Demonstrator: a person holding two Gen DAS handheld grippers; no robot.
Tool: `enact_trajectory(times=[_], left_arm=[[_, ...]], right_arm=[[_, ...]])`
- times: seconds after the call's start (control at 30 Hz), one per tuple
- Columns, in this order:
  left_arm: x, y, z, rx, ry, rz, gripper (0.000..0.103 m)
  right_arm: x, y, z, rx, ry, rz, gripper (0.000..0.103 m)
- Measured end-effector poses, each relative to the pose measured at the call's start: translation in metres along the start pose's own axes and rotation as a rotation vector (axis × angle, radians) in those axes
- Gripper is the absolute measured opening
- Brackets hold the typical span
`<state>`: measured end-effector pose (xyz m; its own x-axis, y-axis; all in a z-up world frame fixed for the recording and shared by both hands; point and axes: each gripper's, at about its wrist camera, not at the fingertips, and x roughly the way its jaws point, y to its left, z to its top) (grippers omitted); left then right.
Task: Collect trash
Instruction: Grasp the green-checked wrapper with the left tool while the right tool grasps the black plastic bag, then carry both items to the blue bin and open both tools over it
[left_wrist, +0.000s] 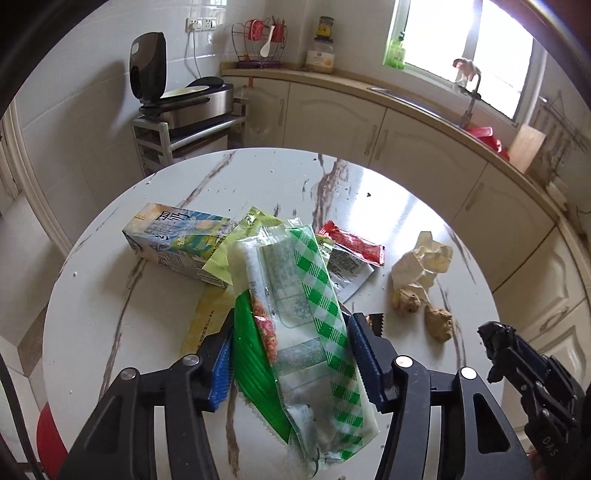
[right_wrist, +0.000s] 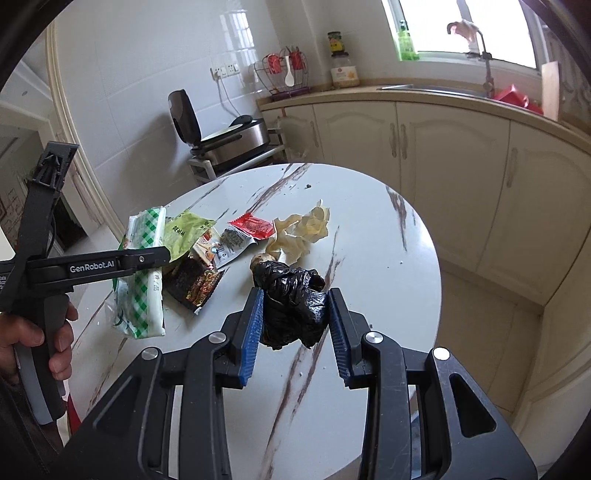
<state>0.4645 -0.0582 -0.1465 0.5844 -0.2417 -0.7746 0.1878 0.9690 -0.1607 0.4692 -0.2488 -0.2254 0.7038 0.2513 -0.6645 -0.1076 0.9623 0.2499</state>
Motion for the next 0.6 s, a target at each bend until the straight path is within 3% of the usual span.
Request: enact_trajectory(times=[0.17, 0.33, 0.6], left_arm=[[-0.011, 0.000, -0.016, 0.031, 0.007, -0.099, 0.050], [-0.019, 0.009, -0.020, 0.005, 0.010, -0.151, 0.050], [-0.033, -0.055, -0.036, 0.124, 0.020, -0.225, 0.050]], right_arm=[[-0.017, 0.000, -0.014, 0.012, 0.000, 0.008, 0.032], [-0.030, -0.002, -0.026, 0.046, 0.001, 0.030, 0.032], [-0.068, -0.046, -0.042, 0.128, -0.039, 0.006, 0.032]])
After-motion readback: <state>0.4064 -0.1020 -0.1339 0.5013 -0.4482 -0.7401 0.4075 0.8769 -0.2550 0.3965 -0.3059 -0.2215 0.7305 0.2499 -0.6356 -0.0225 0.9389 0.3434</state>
